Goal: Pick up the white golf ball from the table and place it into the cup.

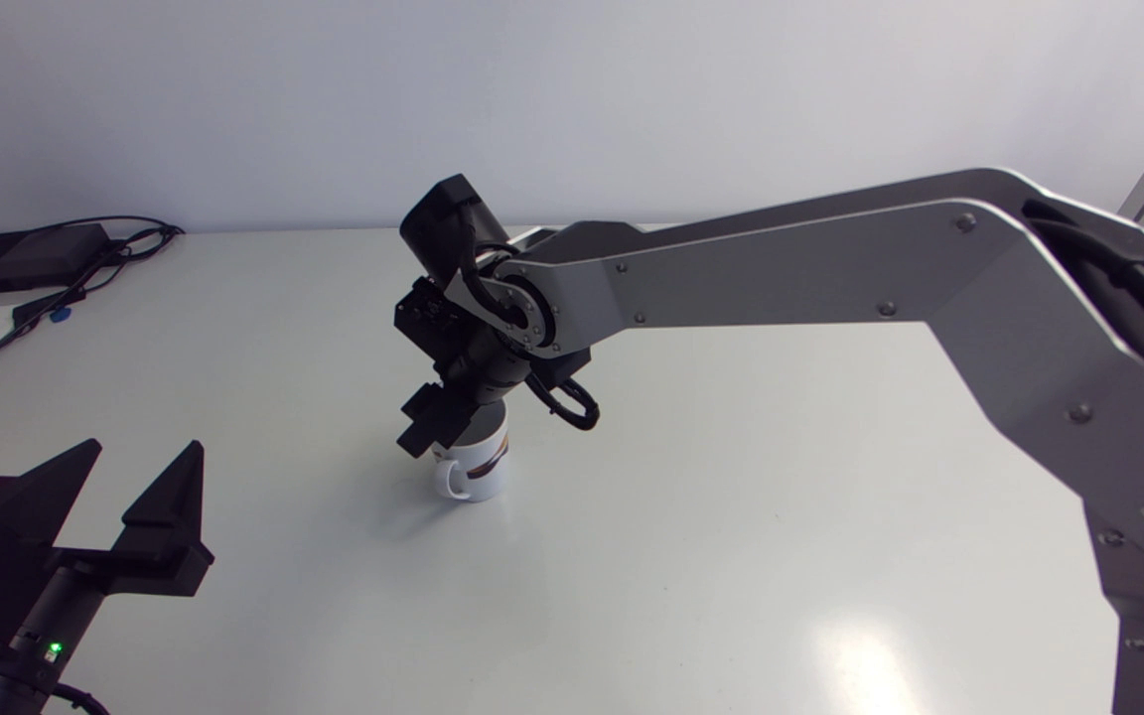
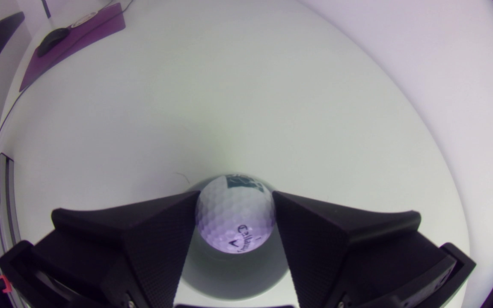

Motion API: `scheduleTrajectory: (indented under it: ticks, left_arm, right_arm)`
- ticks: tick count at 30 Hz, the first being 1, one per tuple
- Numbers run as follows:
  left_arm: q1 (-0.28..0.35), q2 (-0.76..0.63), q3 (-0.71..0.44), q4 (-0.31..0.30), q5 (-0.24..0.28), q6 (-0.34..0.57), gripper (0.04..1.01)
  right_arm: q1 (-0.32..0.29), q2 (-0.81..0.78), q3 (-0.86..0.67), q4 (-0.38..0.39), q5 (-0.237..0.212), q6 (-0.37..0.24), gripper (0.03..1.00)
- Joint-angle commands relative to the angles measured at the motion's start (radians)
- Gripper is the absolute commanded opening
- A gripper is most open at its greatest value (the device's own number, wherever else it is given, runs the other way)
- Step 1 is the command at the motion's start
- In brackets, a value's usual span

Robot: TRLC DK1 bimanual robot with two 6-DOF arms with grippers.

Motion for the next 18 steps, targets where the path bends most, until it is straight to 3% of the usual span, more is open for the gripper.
scheduleTrajectory:
  ticks: [1, 12, 18]
  left_arm:
    - [0.002, -0.015, -0.021, 0.008, 0.003, 0.0, 0.992]
    - [0.002, -0.015, -0.021, 0.008, 0.003, -0.001, 0.992]
    - [0.002, -0.016, -0.021, 0.008, 0.003, -0.001, 0.992]
  right_arm:
    - [0.011, 0.036, 0.022, -0.017, 0.004, 0.025, 0.751]
    - [-0.007, -0.065, -0.033, -0.011, 0.017, 0.037, 0.751]
    - [-0.107, -0.271, -0.16, 0.038, 0.021, 0.054, 0.839]
